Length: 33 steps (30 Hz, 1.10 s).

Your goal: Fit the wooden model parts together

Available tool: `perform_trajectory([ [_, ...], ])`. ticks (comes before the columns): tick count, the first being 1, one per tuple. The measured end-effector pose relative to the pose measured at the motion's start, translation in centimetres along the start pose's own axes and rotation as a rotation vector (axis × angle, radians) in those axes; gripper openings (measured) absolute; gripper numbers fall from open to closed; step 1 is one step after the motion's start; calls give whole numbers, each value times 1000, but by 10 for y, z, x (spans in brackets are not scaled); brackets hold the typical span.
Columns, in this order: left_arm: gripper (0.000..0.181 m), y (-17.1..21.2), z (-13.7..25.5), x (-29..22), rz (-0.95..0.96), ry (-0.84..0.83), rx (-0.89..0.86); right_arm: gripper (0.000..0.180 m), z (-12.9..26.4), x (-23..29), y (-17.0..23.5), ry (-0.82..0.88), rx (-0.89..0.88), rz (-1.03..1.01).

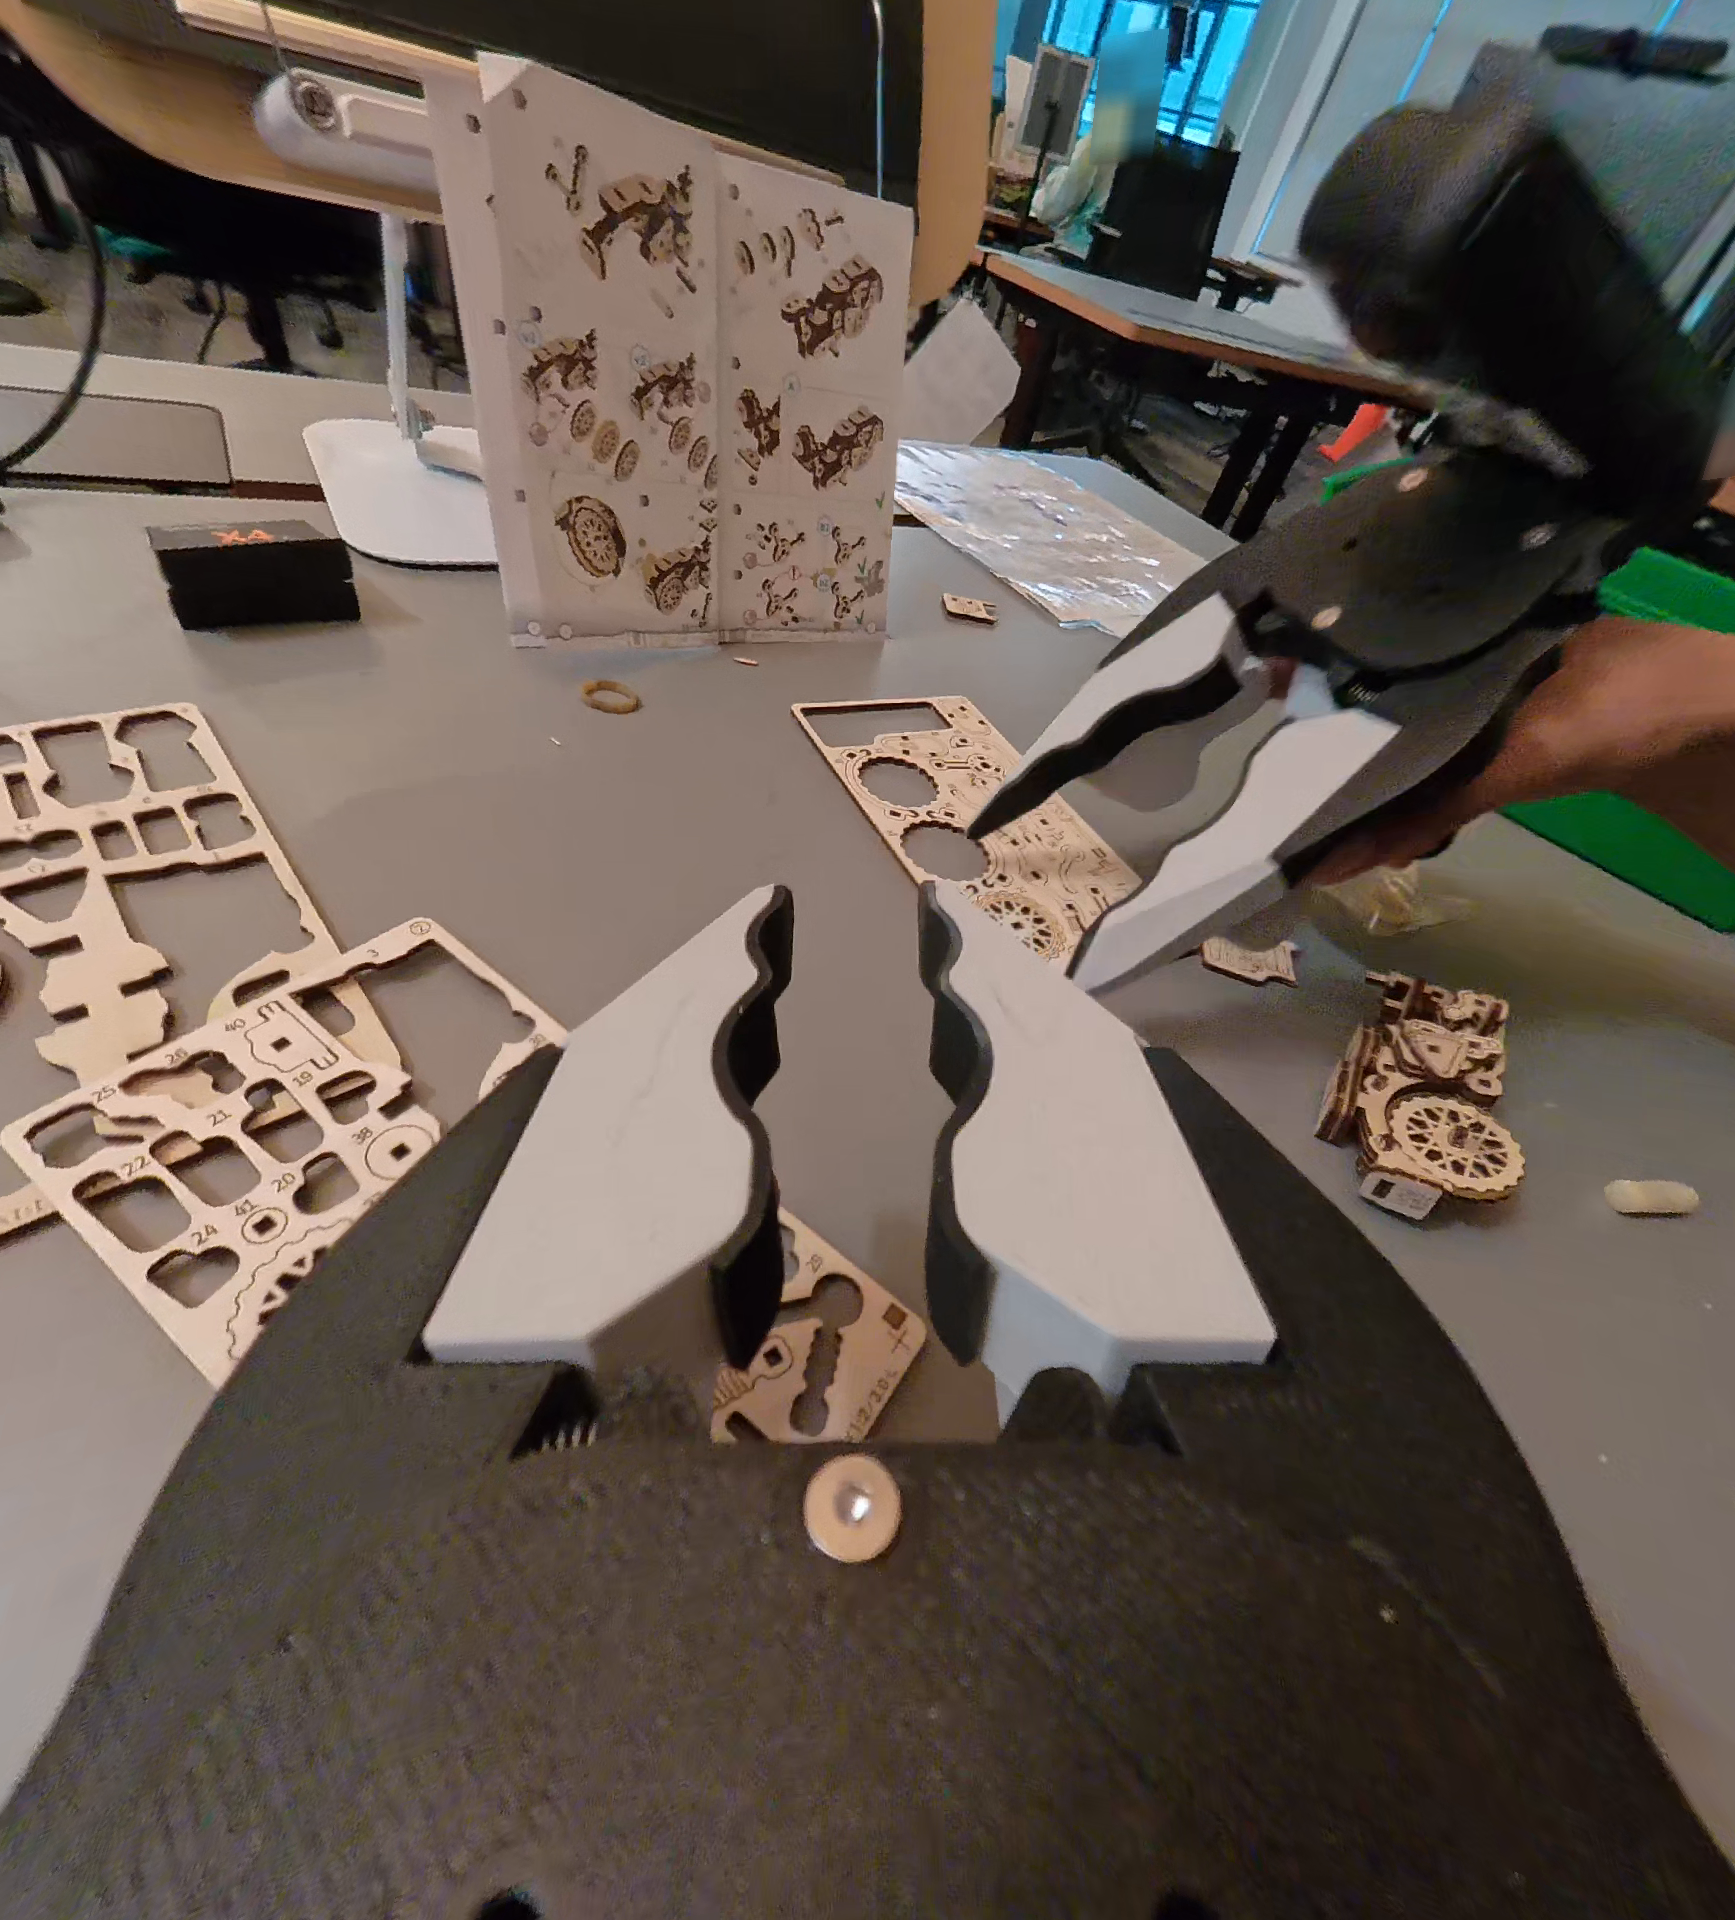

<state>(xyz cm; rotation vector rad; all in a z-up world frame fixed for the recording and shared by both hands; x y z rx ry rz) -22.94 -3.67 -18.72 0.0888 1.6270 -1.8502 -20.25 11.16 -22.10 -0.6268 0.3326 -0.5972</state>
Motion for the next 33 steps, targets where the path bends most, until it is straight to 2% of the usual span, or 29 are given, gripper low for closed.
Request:
perform_trajectory([
  [2,21,0,2,2,29,5,2,65,-12,2,4,-20,63,21],
  [5,21,2,5,4,67,19,10,53,-19,0,4,21,64,47],
  [10,23,3,8,2,85,44,17,52,-17,1,2,16,42,58],
  [14,26,11,6,-6,119,116,74,51,0,10,-15,41,-72,70],
  [16,25,21,2,-13,208,168,153,51,11,18,-26,59,-128,97],
  [20,30,37,-6,-30,512,323,299,51,19,44,-38,61,-185,172],
  [21,28,38,-7,-29,587,341,306,37,18,49,-39,70,-187,194],
  [22,29,39,-9,-26,652,350,317,1,19,53,-40,102,-202,215],
  [23,29,40,-10,-24,701,363,333,0,20,57,-42,135,-238,232],
  [25,25,42,-11,-22,734,385,376,8,19,65,-42,143,-253,247],
  [26,25,44,-12,-20,722,364,390,23,15,65,-37,149,-205,258],
  [28,23,43,-14,-18,672,329,381,31,9,63,-27,179,-123,285],
  [33,19,40,-13,-23,581,329,366,53,11,29,-14,224,-56,242],
])
Point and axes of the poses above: each gripper's, where its closed fingertips meet, z back along the fingers, y out of its underside, x = y × z across the jaws, the point moved 5 cm from there along z, back along the fingers, and after that the axes turned 15 degrees about z, right-handed, at the moved point
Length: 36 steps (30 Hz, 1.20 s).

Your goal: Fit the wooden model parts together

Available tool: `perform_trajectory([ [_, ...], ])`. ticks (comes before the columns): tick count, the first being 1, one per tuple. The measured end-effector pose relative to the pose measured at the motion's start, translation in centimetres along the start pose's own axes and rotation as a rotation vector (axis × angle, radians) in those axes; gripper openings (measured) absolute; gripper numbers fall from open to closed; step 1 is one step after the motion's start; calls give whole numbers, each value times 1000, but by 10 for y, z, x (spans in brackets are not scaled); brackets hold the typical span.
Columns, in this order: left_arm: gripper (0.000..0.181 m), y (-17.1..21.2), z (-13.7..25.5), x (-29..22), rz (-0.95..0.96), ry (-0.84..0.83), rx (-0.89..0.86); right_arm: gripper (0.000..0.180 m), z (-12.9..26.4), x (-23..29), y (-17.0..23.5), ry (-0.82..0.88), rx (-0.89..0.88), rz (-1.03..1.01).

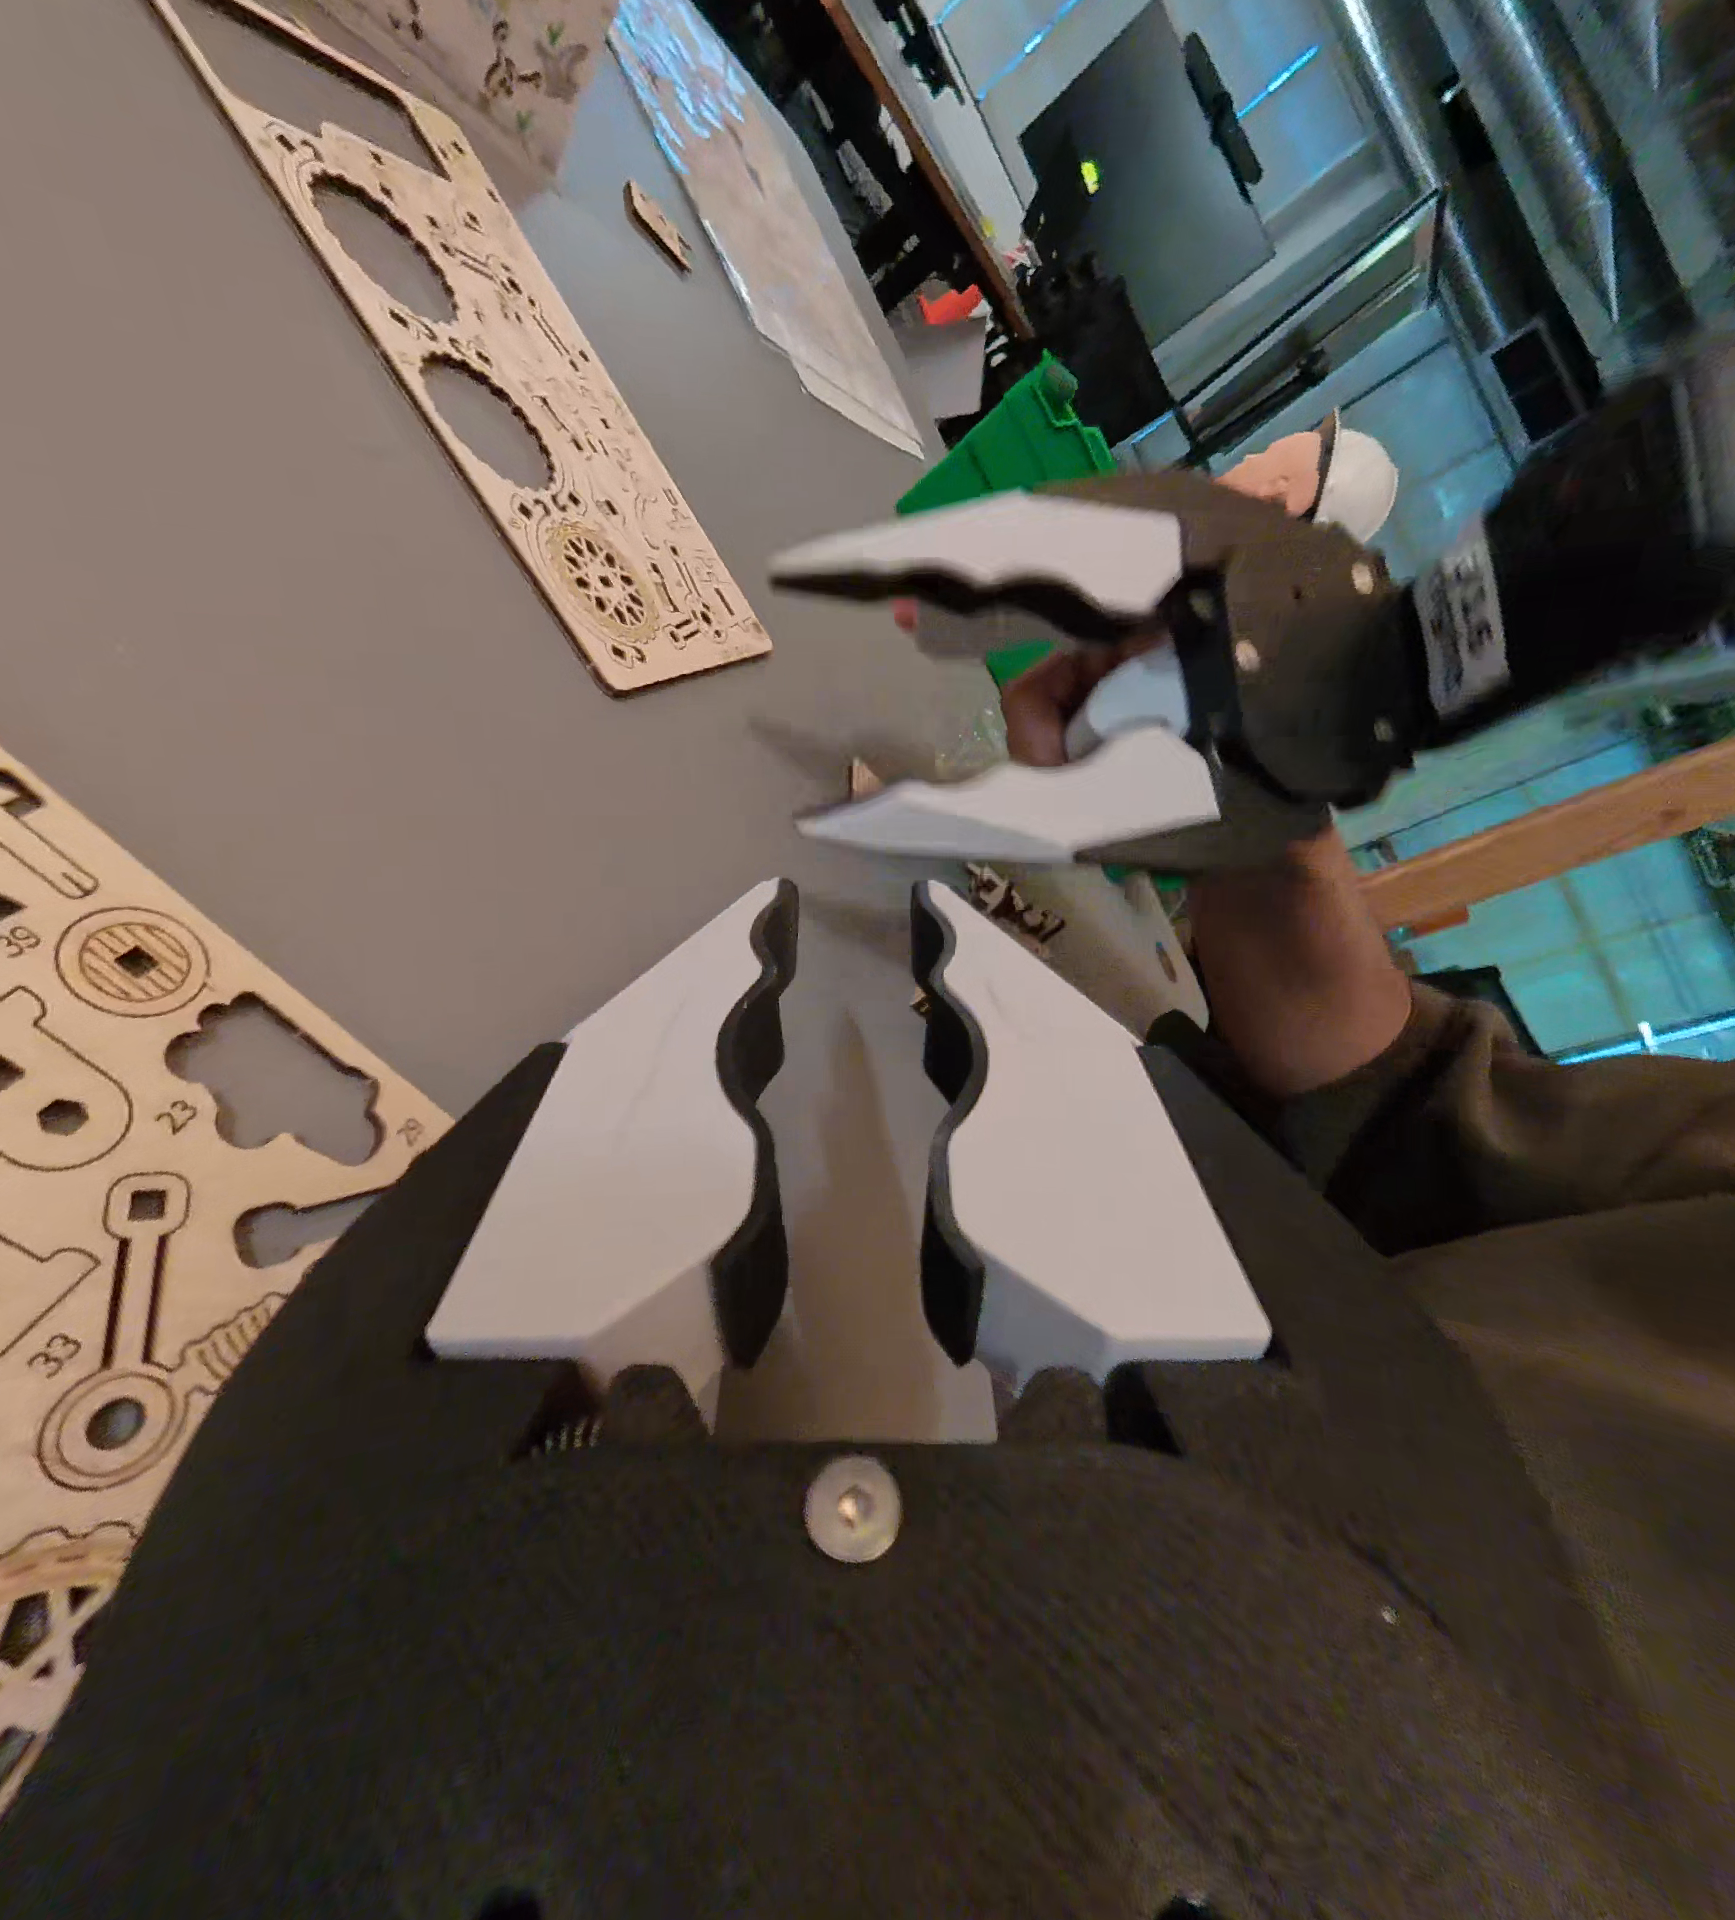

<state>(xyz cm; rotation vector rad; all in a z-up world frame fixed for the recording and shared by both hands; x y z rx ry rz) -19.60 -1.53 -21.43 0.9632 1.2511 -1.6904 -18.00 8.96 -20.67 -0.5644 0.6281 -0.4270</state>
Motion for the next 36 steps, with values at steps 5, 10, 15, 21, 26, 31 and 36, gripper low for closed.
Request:
perform_trajectory([
  [5,20,5,-5,0,-18,-6,39,66,-31,-36,22,-73,70,10],
  [10,20,-1,0,1,-26,9,21,61,-54,-45,21,-223,69,-93],
  [15,22,-3,4,3,-18,10,18,30,-50,-36,21,-225,46,-191],
  [21,23,0,2,3,-21,9,34,12,-32,-6,20,-275,-8,-274],
  [26,23,2,-1,1,-41,4,43,28,-27,2,16,-213,32,-228],
  [31,22,3,-3,1,-62,-6,48,2,-34,8,8,-161,66,-156],
  [36,22,1,-1,1,-63,-3,38,2,-36,7,5,-130,59,-160],
])
Point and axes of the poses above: each gripper's, where its closed fingertips meet, z back along the fingers, y out of its underside, x = y × z across the jaws, the point moved 5 cm from there along z, back along the fingers, and after that the axes turned 15 degrees about z, right-handed, at the moved point
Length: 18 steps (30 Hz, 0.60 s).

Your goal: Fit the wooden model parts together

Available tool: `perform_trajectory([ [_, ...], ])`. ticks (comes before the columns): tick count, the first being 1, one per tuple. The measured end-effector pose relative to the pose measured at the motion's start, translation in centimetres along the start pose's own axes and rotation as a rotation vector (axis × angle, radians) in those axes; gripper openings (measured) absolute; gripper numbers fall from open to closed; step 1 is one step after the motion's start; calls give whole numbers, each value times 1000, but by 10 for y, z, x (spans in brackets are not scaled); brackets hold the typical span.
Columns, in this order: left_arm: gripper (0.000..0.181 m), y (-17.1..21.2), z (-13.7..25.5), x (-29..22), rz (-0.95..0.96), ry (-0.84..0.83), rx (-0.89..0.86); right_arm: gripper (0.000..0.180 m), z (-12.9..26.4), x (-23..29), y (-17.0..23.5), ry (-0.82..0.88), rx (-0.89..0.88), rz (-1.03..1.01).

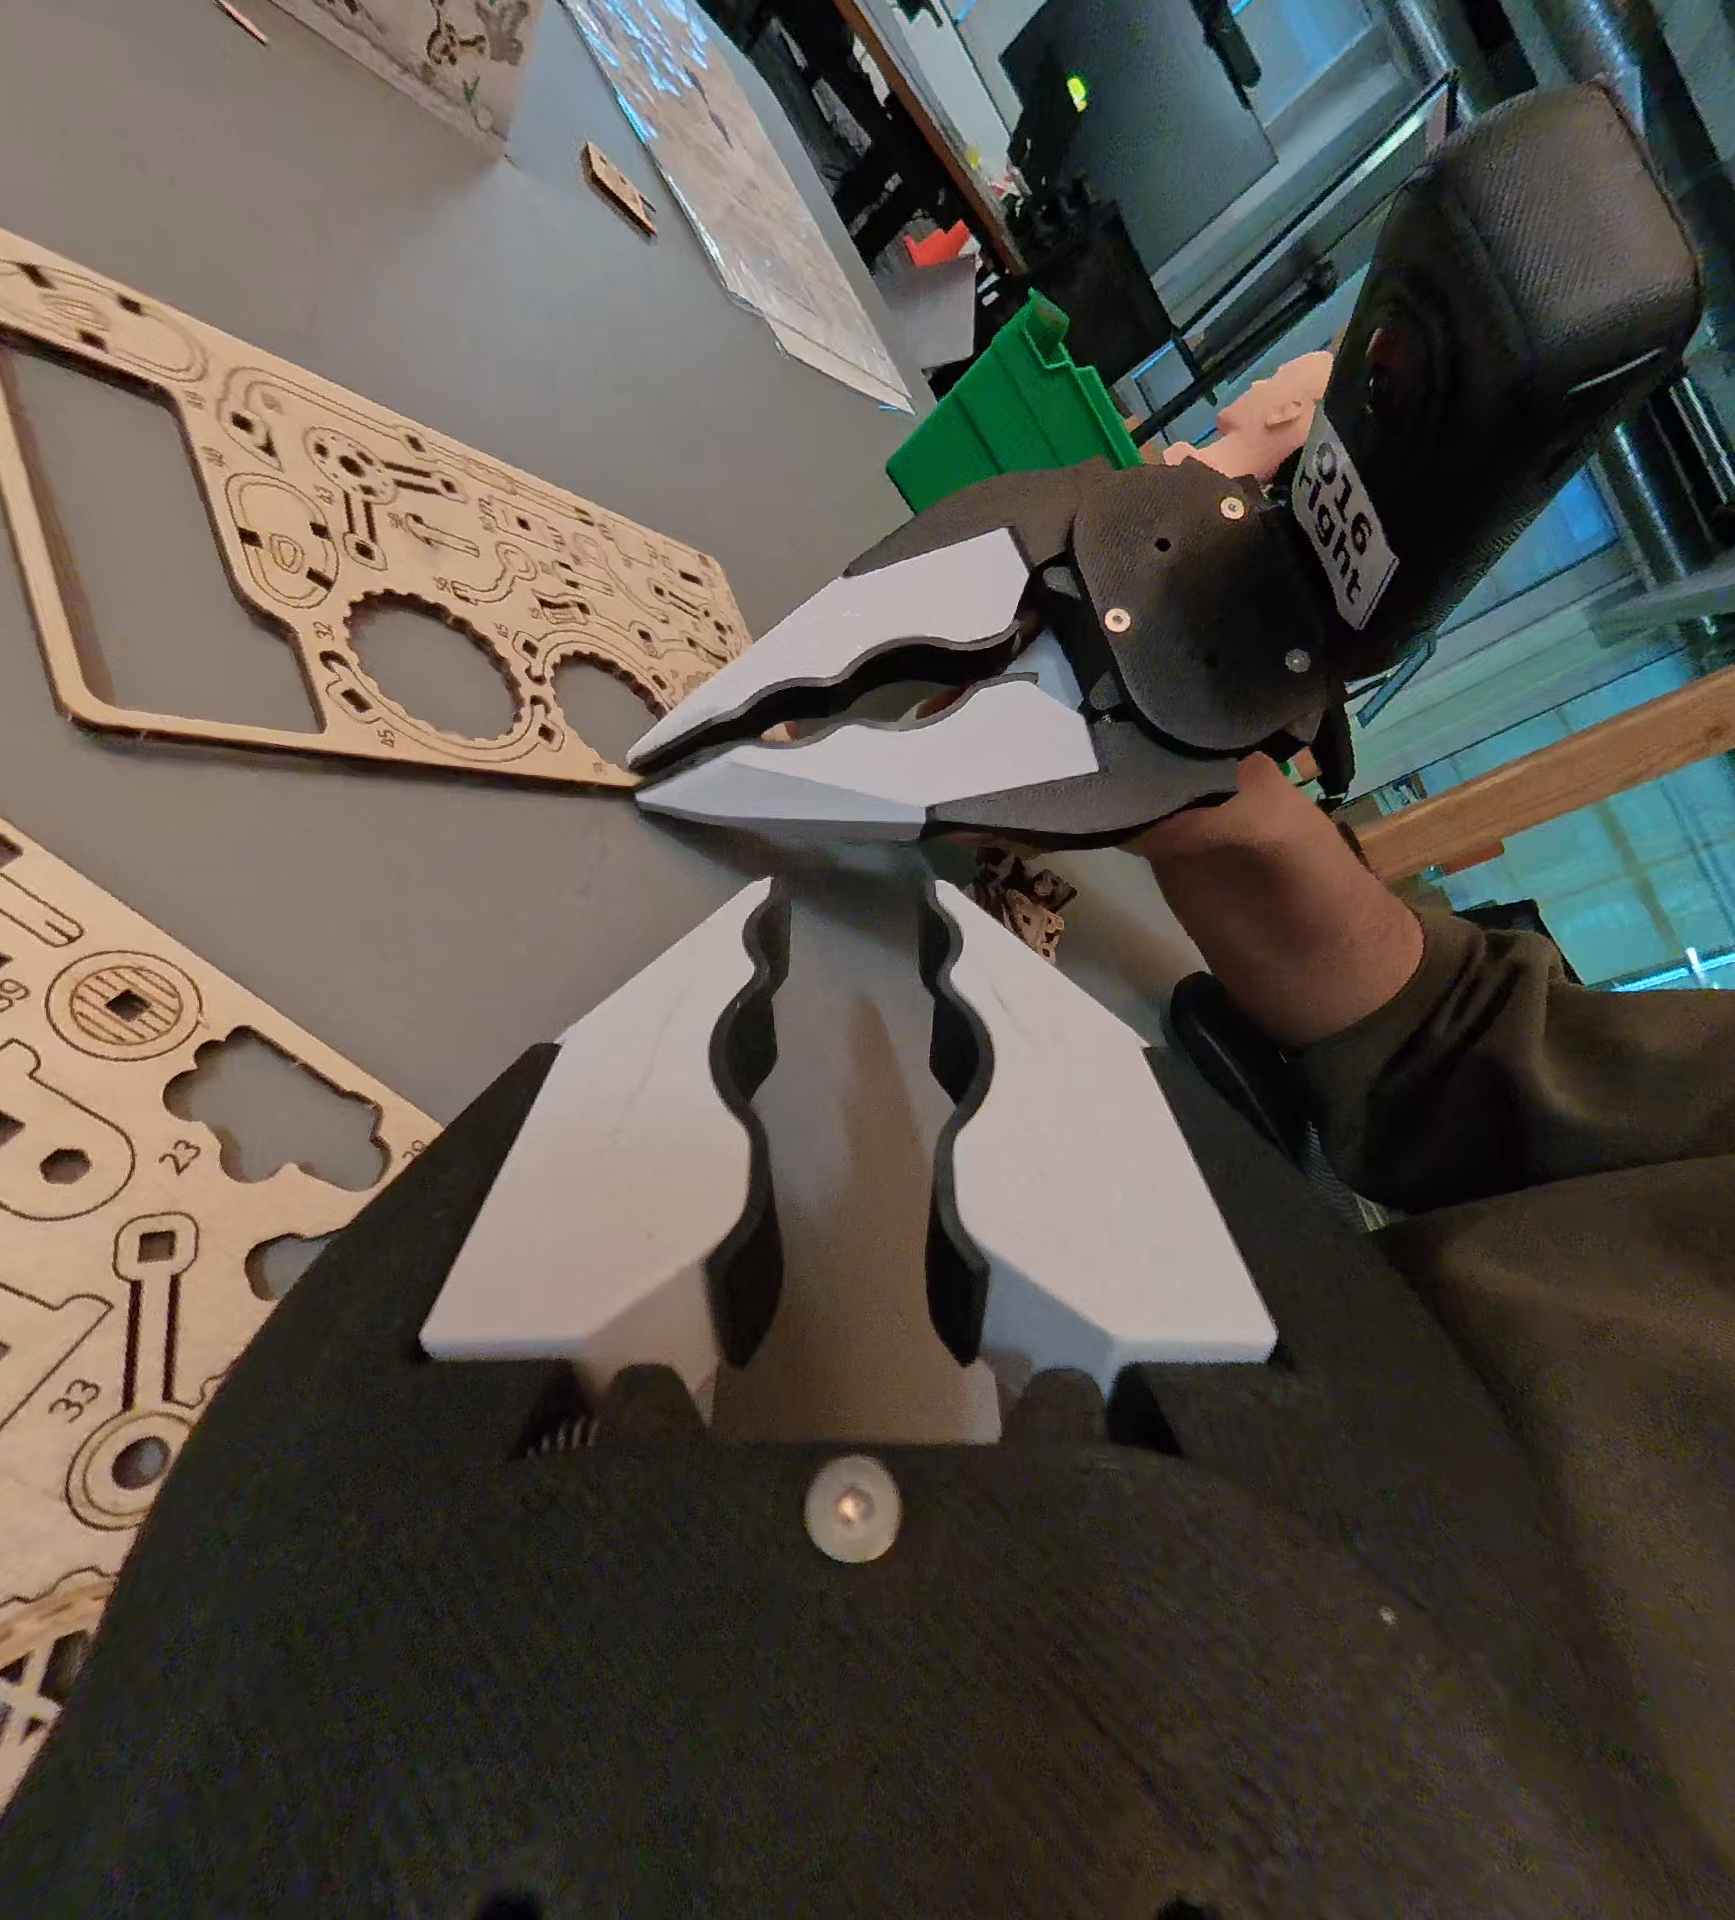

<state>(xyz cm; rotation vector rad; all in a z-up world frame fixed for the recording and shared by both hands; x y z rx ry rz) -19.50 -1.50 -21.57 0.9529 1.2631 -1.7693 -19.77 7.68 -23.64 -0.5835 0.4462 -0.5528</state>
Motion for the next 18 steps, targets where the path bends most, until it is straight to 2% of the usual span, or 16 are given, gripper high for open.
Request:
perform_trajectory([
  [4,27,0,0,-1,25,22,-4,0,13,-7,-13,17,-127,-103],
  [6,42,-3,1,-2,70,55,-20,0,24,-9,-21,18,-197,-148],
  [9,55,-9,4,-1,203,135,-56,0,34,-1,-30,8,-244,-151],
  [11,55,-13,6,2,312,194,-80,0,37,10,-34,27,-249,-112],
  [14,49,-14,8,8,401,220,-91,0,38,26,-38,67,-244,-38],
  [17,28,-14,9,13,415,182,-122,0,39,39,-44,75,-245,17],
  [18,13,-15,9,13,406,181,-126,0,38,42,-45,73,-239,28],
])
Point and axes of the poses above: each gripper's, where its closed fingertips meet, z back along the fingers, y out of its underside, x = y × z across the jaws, the point moved 5 cm from there along z, back along the fingers, and after that the axes turned 15 degrees about z, right-handed, at the moved point
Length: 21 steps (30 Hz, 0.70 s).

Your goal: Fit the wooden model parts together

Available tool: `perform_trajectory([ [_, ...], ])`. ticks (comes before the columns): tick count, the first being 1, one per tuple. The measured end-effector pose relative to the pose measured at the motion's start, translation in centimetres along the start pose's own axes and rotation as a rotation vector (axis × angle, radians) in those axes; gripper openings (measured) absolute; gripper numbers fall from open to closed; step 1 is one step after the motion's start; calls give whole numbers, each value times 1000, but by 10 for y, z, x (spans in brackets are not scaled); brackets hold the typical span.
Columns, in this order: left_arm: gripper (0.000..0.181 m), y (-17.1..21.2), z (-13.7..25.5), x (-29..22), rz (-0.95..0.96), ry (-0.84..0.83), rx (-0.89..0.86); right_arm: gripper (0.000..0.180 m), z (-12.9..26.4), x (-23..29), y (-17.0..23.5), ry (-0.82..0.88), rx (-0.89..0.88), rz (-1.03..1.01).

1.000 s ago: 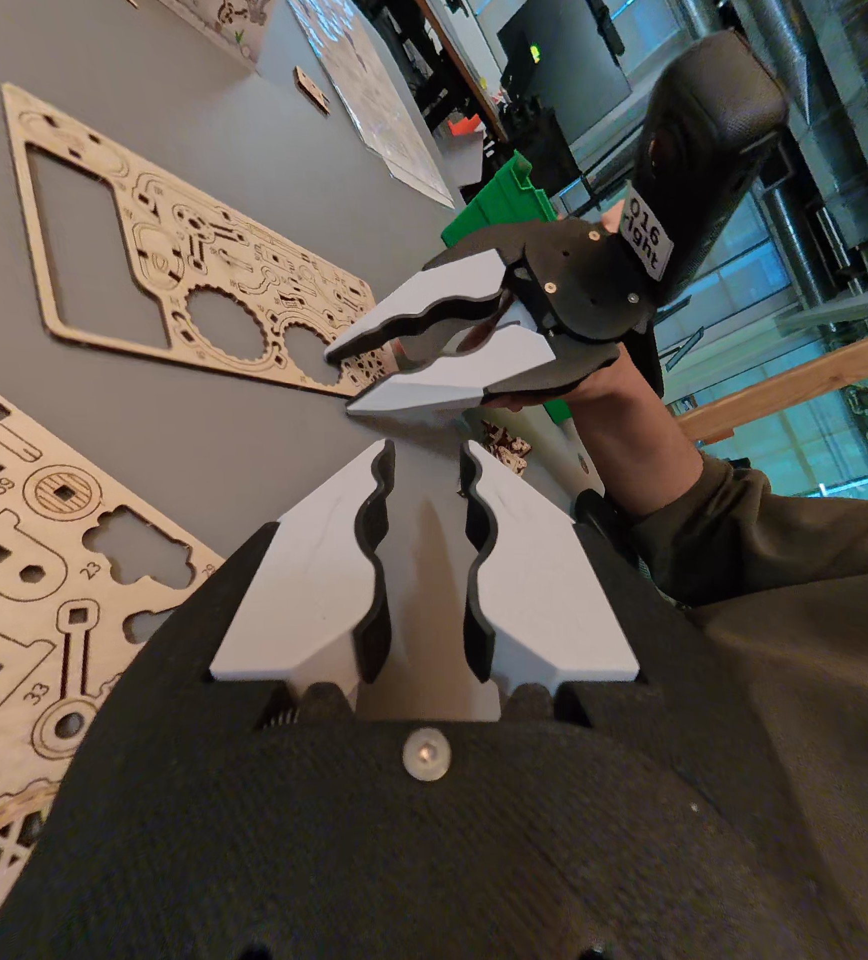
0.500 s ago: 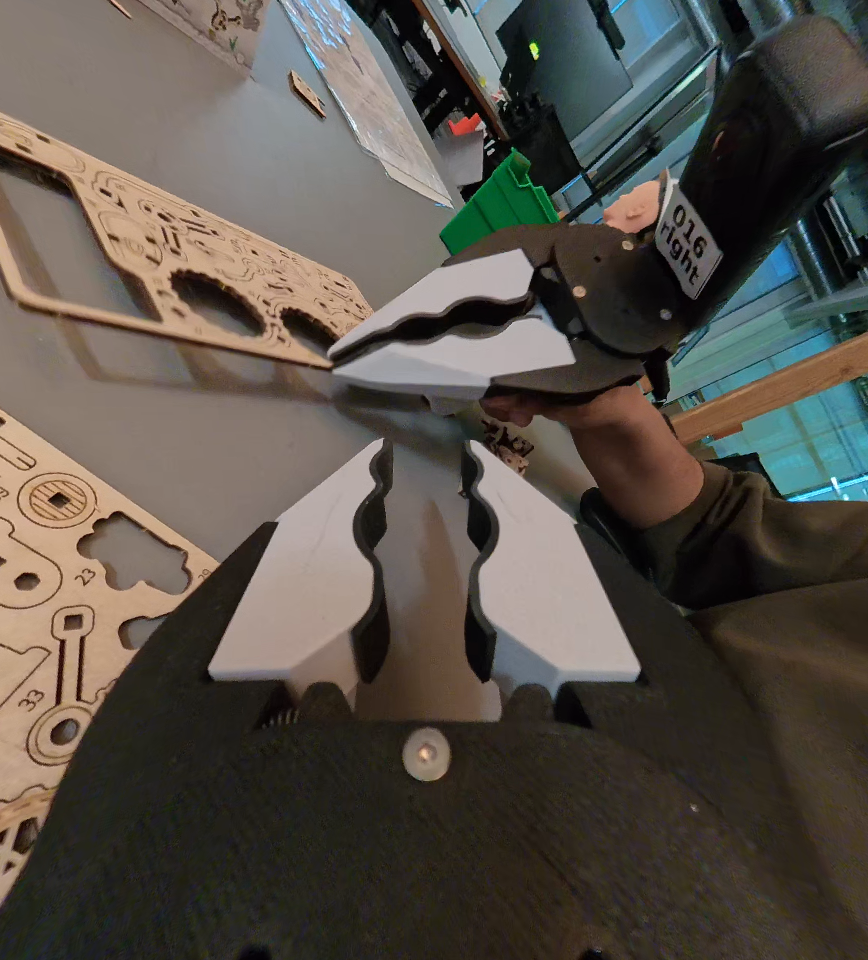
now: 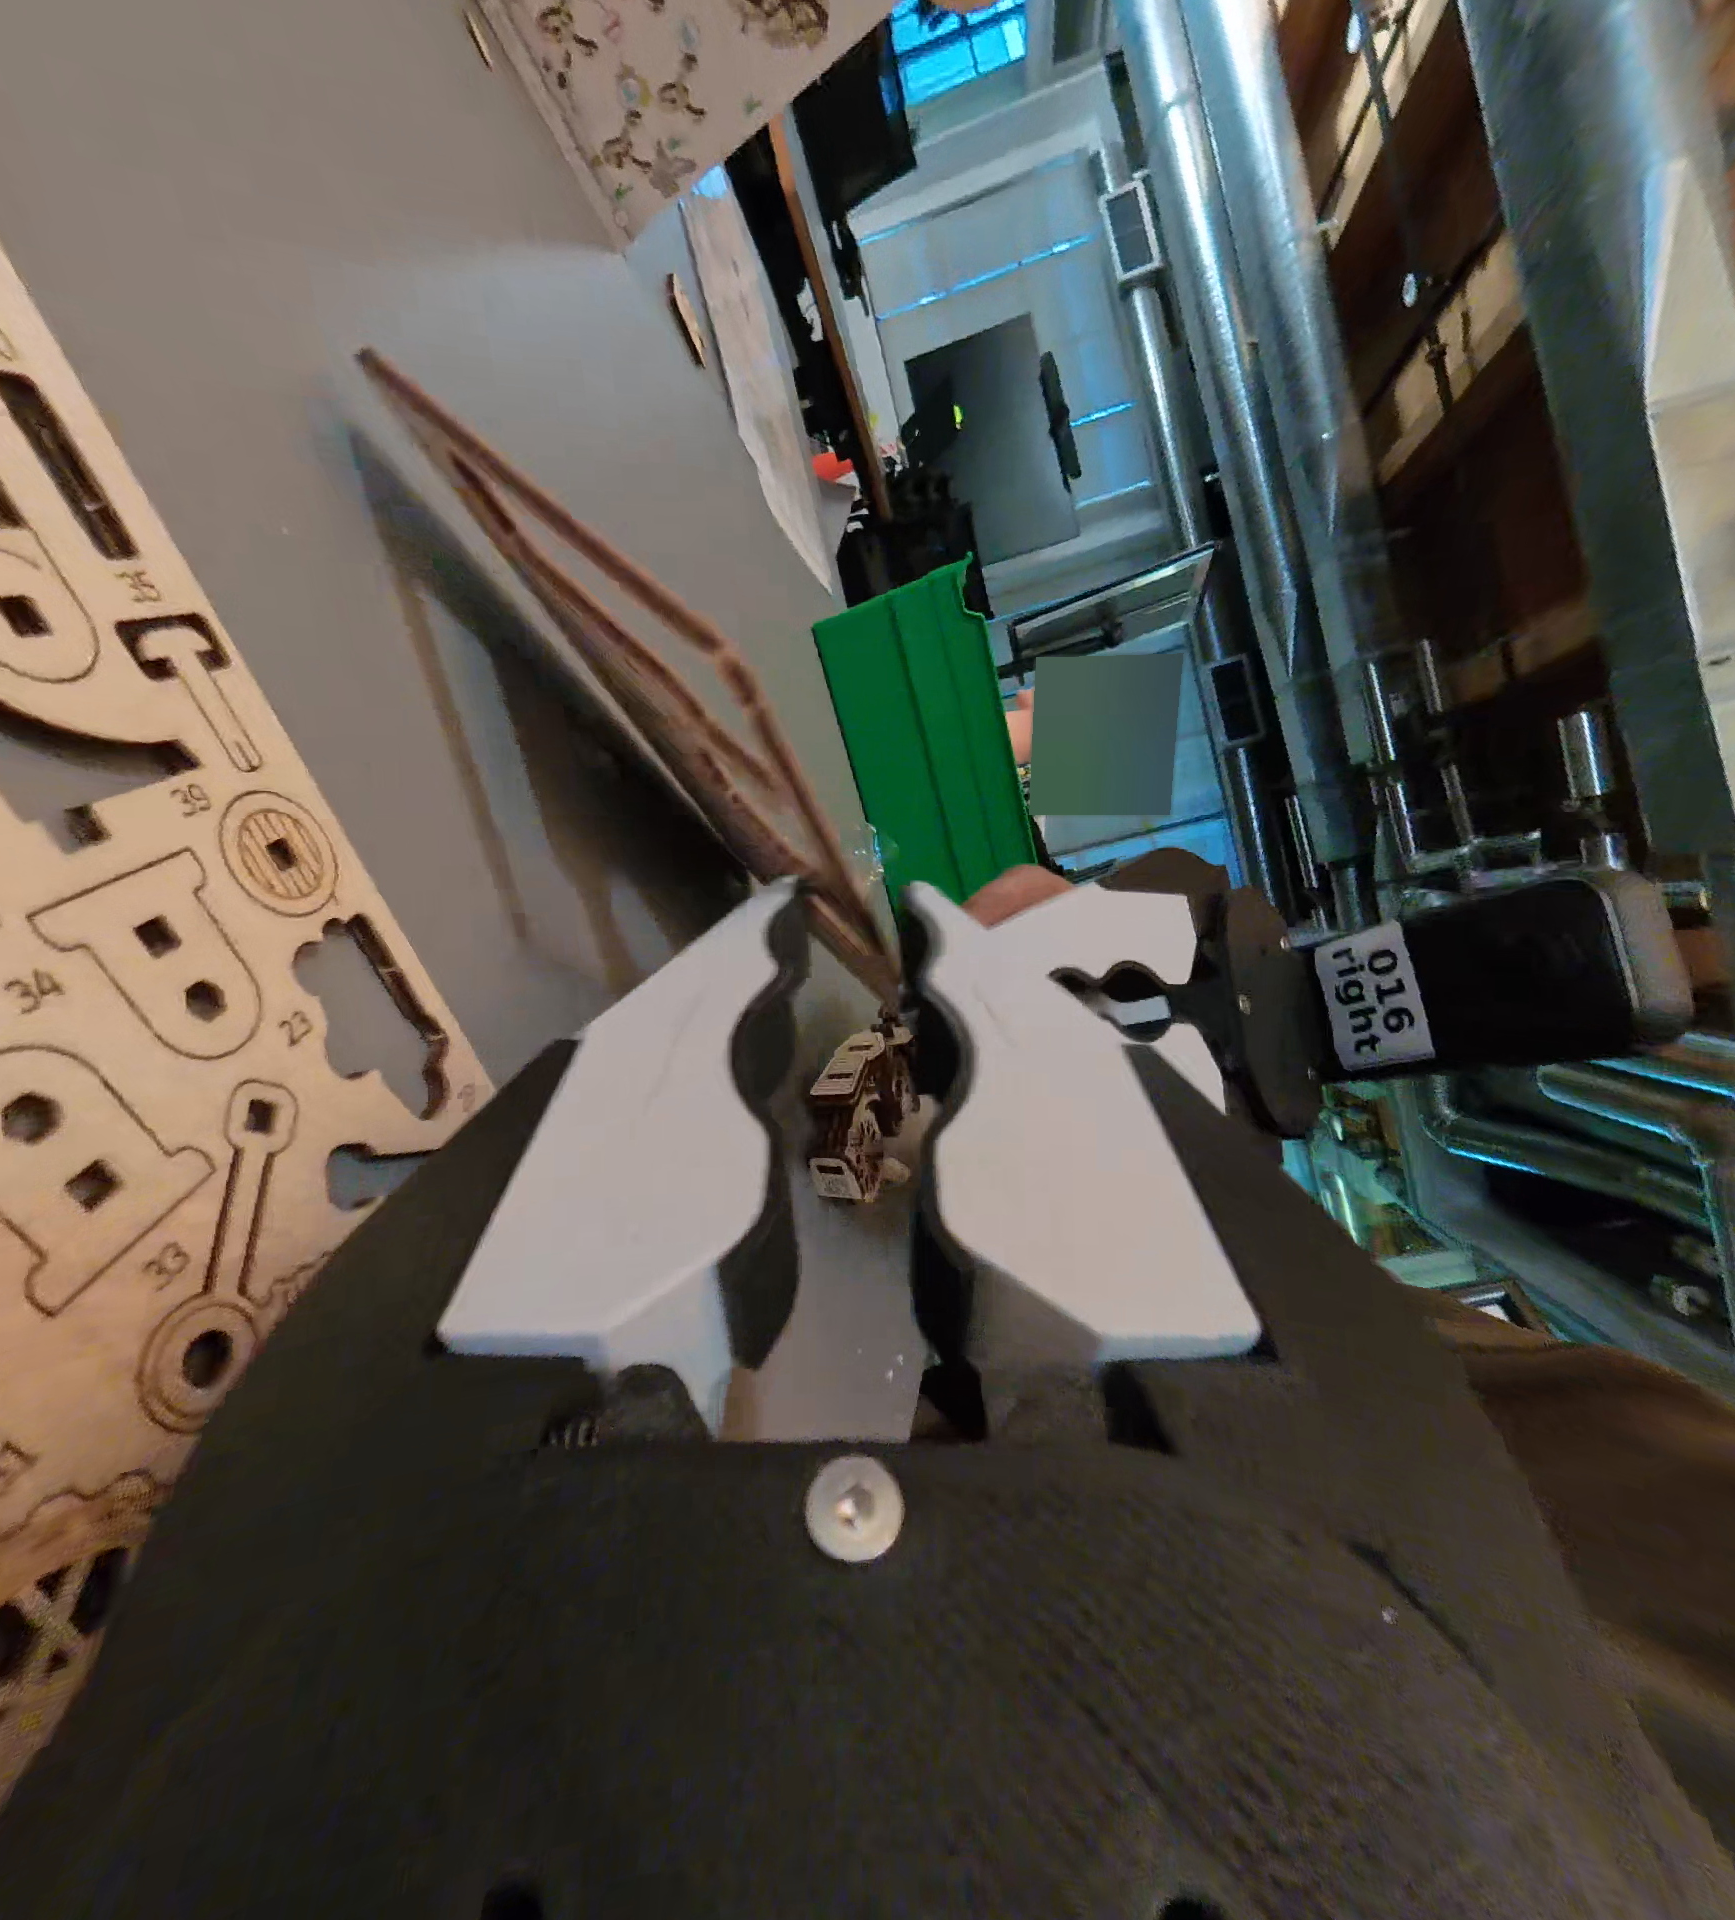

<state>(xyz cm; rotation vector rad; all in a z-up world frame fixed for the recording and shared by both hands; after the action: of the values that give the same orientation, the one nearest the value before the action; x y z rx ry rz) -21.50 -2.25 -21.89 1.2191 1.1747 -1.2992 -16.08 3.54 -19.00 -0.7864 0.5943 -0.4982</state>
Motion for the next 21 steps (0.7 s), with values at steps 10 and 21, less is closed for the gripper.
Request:
perform_trajectory([
  [10,1,-2,4,-4,-108,-36,-18,30,22,-29,1,55,-42,-51],
  [21,0,1,10,-41,-188,233,23,24,42,-37,28,-363,-225,-578],
])
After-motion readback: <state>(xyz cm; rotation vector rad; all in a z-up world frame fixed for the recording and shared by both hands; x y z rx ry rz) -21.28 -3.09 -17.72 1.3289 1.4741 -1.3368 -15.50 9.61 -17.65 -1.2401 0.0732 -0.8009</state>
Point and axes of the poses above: each gripper's, where its closed fingertips meet, z back along the fingers, y out of its underside, x = y × z across the jaws, the point moved 5 cm from there along z, back along the fingers, and after that the axes turned 15 degrees about z, right-handed, at the moved point
